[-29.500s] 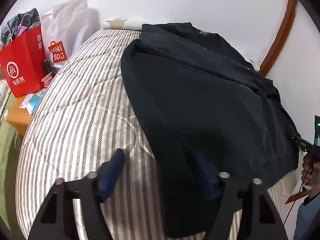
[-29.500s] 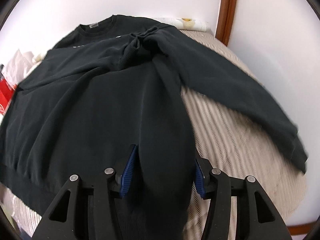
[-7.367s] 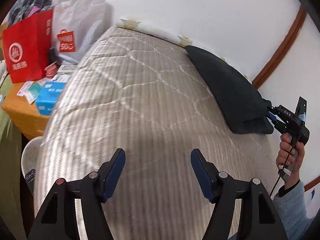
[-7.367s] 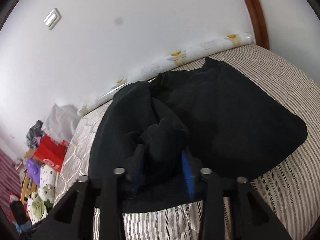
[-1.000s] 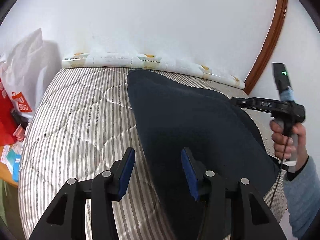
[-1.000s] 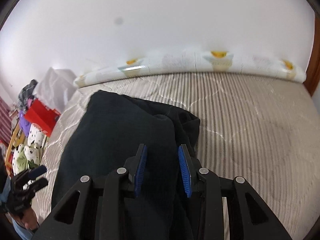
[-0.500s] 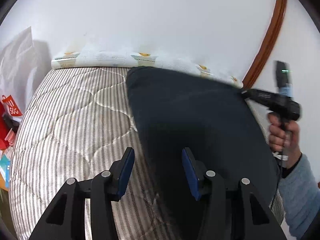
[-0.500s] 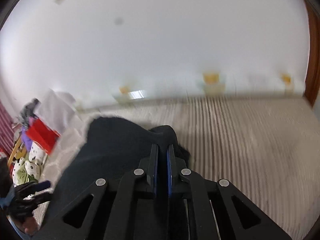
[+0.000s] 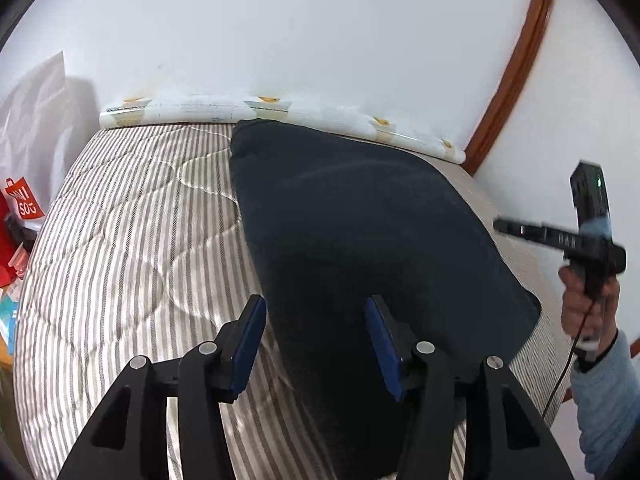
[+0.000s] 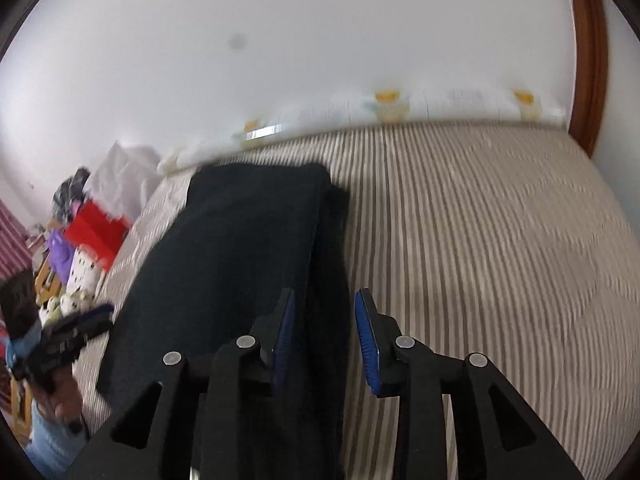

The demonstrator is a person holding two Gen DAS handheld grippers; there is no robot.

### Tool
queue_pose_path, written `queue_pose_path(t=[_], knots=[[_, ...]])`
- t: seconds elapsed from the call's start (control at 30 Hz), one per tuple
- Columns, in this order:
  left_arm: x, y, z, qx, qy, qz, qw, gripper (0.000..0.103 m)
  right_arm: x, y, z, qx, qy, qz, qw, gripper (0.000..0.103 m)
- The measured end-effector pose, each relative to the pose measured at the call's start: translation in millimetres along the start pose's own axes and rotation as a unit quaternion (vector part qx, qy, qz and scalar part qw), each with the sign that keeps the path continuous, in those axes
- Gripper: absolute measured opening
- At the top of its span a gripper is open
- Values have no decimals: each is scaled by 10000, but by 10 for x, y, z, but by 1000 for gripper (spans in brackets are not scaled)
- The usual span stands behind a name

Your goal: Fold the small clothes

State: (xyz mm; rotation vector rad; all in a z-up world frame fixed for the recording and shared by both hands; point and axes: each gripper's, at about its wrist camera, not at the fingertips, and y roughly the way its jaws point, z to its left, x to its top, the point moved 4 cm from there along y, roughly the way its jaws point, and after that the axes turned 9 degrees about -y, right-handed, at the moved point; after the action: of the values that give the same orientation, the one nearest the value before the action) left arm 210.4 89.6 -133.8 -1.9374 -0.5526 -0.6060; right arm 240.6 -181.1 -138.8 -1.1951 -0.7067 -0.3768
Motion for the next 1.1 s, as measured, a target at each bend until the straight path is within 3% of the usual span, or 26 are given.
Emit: queue_pose_path(t=[0.13,0.33,0.4,0.43,0.5,0.6,1.1], knots=[[-131,-71,-60,-43,21,27,10000,50,-259,-133,17,271,105,-39,9996,31],[-228,-34,-110,-8,-4,70,10000,51,-299,9,50,615,362,-106,9974,30],[-234,-25,-104,-11,-69,66,10000,51,-317,97,37,641,455,-70,9969,7],[-235,-27,-98,-12,-98,68,9999,52,-314,107,52,748,411,-85,9963,3],[-235,-32,-88,-14,-144,84,9999,52,-296,-18,38,530,173,-468,9973,3],[-256,-54,-86,-9,-157,86,9998,52,-305,-181,-32,749,383,-850,9928,2],[-364,-191,-117,251,-69,17,9997,52,-406,-141,25,324,237,-744,9964,2]])
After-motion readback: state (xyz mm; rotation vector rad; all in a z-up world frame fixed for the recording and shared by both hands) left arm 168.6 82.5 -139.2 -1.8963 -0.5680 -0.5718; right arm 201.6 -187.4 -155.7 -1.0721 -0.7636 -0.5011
